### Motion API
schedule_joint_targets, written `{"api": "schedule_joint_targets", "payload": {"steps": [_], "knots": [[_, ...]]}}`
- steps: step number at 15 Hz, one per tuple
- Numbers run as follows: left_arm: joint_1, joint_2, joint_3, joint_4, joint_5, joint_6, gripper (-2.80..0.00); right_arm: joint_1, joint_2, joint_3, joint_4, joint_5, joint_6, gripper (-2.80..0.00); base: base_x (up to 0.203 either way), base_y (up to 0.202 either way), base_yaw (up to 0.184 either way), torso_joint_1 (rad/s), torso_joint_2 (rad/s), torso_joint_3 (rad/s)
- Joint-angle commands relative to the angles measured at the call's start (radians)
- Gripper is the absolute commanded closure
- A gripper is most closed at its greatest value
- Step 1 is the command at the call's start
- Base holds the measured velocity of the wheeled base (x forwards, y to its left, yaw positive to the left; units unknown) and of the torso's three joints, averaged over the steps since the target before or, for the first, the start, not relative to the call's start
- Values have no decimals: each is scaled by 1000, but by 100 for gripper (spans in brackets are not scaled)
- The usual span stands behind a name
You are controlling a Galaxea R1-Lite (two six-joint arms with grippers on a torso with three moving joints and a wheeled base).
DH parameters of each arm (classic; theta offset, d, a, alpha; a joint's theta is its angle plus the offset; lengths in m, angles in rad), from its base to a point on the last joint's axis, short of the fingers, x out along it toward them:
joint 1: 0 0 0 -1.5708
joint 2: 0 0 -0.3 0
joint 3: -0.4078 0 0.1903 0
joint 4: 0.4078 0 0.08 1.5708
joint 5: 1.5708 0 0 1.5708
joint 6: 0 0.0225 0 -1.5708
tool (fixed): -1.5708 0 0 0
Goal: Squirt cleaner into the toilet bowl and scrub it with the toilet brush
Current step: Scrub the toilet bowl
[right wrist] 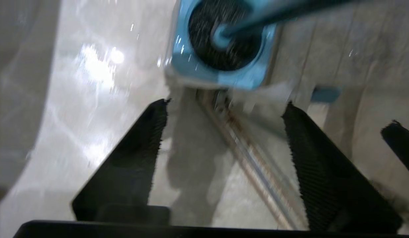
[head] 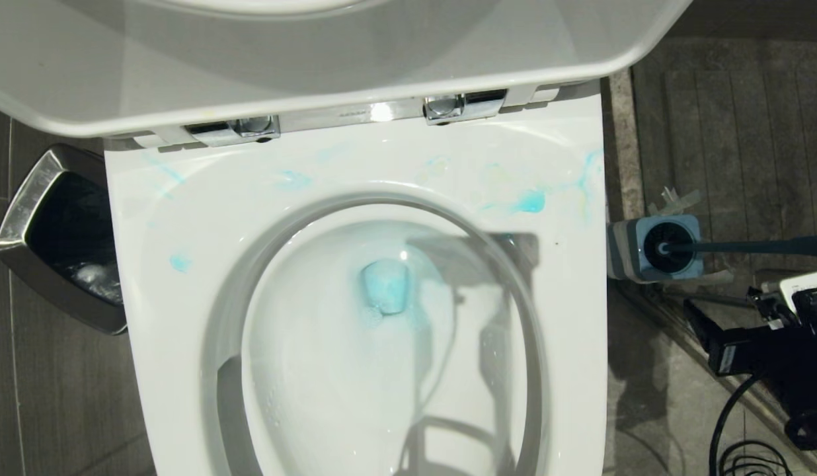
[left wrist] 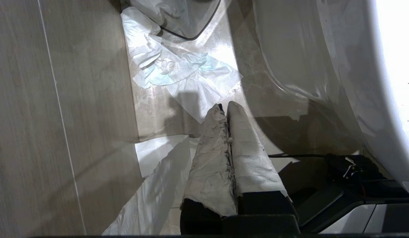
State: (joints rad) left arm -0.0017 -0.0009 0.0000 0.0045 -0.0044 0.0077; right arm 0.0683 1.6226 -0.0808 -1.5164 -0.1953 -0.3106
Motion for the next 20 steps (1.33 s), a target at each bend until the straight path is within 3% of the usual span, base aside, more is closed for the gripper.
{"api": "schedule_joint_targets", "payload": {"steps": [1, 5, 10, 15, 16, 20], "knots": [[0, 1, 0, 0, 0, 0, 0, -3, 2, -50, -10, -4, -4, -280, 0, 0, 0, 0, 0, 0], [0, 1, 0, 0, 0, 0, 0, -60, -11, -141, -10, -5, -52, -280, 0, 0, 0, 0, 0, 0], [0, 1, 0, 0, 0, 0, 0, -78, -28, -221, -10, 14, -45, -280, 0, 0, 0, 0, 0, 0], [0, 1, 0, 0, 0, 0, 0, -78, -38, -226, -14, 123, -48, -280, 0, 0, 0, 0, 0, 0], [0, 1, 0, 0, 0, 0, 0, -78, -38, -225, -14, 134, -47, 0, 0, 0, 0, 0, 0, 0], [0, 1, 0, 0, 0, 0, 0, -78, -39, -217, -14, 137, -51, 0, 0, 0, 0, 0, 0, 0]]}}
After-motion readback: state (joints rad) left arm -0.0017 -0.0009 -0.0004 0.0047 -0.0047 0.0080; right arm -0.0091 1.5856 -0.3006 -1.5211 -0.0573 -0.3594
